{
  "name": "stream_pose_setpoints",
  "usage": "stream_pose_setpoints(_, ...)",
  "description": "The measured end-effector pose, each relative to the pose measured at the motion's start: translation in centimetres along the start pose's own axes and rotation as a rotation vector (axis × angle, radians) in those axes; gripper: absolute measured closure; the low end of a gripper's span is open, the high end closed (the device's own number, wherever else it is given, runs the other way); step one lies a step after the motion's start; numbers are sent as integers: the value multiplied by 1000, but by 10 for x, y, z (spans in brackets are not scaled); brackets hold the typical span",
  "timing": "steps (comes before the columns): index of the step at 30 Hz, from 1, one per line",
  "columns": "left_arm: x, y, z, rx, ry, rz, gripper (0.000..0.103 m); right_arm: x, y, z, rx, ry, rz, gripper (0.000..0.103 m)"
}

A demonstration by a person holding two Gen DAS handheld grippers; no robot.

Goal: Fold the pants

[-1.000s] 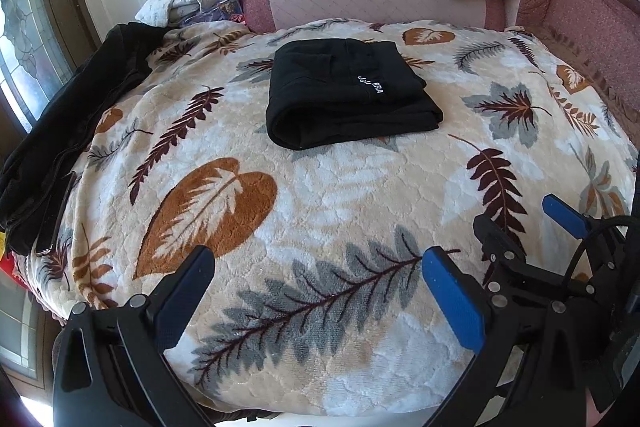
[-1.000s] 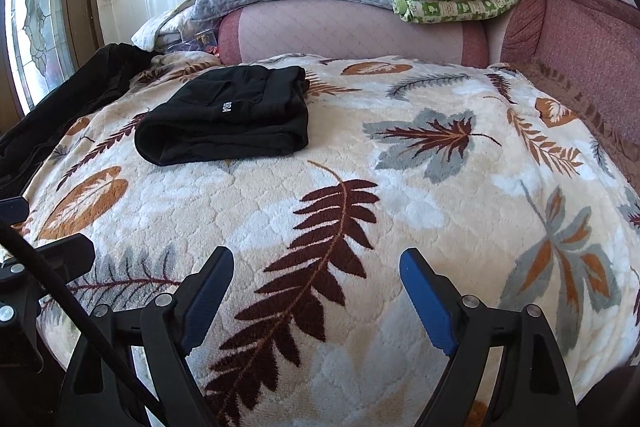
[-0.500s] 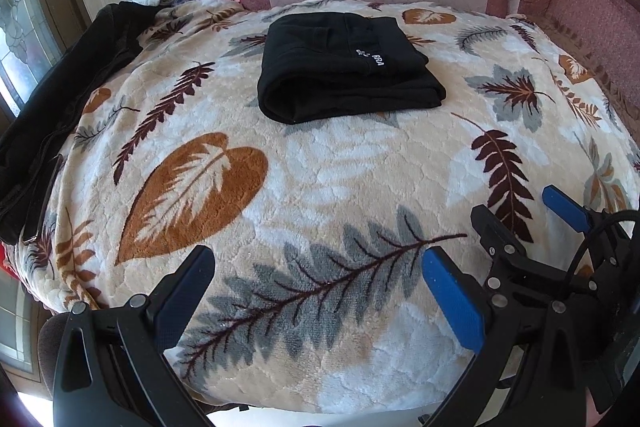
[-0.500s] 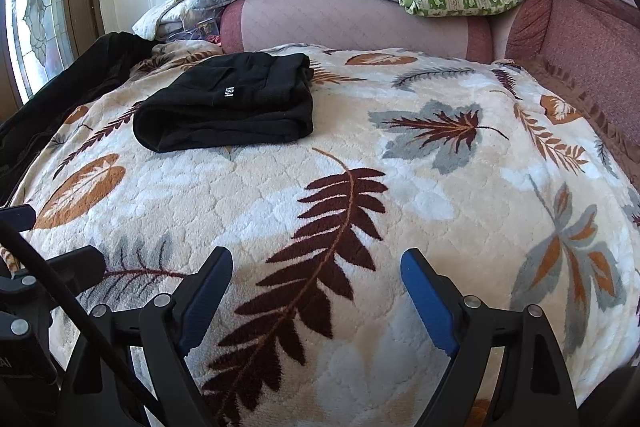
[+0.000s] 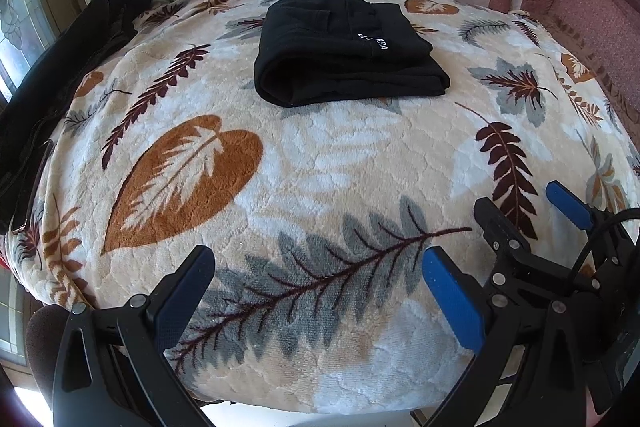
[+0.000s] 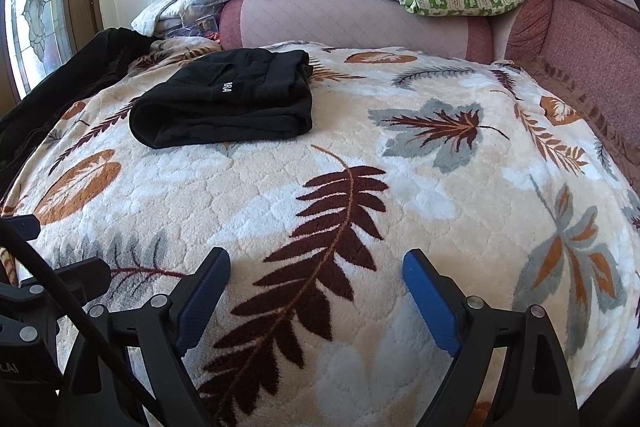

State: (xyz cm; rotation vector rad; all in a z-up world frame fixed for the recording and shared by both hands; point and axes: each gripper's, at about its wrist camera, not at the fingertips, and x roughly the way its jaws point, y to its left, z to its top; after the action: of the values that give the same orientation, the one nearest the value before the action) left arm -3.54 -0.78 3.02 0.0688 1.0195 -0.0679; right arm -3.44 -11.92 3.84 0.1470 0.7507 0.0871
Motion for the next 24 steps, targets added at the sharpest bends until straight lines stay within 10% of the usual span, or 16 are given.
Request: stream_pose_setpoints(24, 5, 3, -4, -26, 42, -54, 0, -6, -11, 4, 15, -48, -92, 11)
